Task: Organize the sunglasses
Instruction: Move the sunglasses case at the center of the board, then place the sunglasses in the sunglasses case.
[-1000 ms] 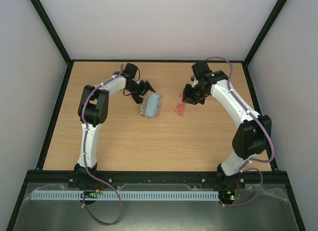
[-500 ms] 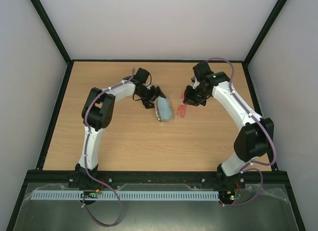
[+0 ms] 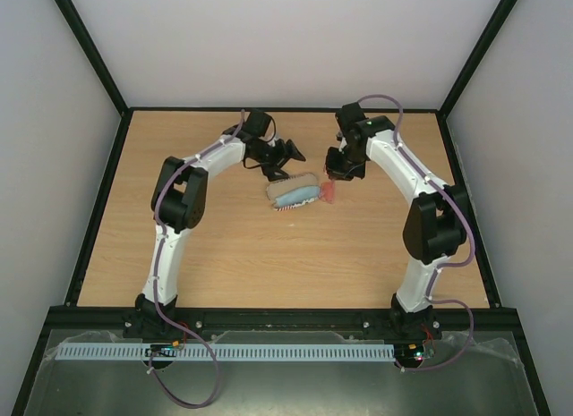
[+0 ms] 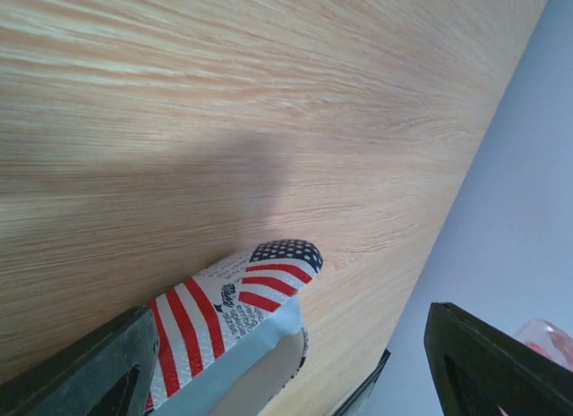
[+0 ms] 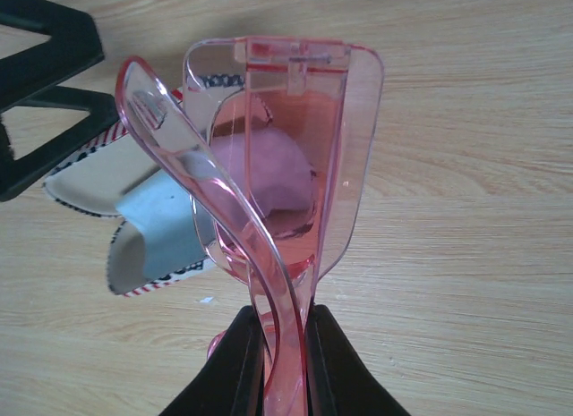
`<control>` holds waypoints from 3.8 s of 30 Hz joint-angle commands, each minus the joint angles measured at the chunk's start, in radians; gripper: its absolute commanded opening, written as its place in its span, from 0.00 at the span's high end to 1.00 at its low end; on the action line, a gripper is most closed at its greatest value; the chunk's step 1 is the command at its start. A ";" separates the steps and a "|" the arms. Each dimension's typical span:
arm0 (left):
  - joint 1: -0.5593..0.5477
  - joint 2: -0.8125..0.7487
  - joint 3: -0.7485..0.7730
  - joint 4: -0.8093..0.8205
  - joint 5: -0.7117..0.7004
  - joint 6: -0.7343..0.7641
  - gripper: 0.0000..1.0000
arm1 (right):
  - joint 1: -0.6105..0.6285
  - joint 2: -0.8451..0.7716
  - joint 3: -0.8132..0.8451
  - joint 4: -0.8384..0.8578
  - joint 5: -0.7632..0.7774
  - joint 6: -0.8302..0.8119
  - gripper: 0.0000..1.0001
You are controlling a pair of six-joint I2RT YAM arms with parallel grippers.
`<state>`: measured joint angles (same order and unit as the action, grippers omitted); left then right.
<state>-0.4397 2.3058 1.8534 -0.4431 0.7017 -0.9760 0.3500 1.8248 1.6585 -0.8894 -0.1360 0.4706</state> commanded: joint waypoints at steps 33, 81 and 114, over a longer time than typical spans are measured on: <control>-0.066 -0.157 -0.225 0.102 0.070 -0.051 0.16 | 0.000 -0.009 -0.140 0.018 -0.044 0.050 0.99; -0.126 -0.277 -0.392 0.219 0.068 -0.124 0.16 | 0.126 0.095 -0.169 0.019 0.010 0.151 0.99; -0.139 -0.325 -0.476 0.300 0.102 -0.164 0.15 | 0.127 0.171 -0.183 0.061 0.047 0.213 0.99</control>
<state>-0.5629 2.0262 1.3975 -0.1841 0.7624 -1.1294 0.4717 1.9678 1.4864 -0.8219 -0.0822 0.6495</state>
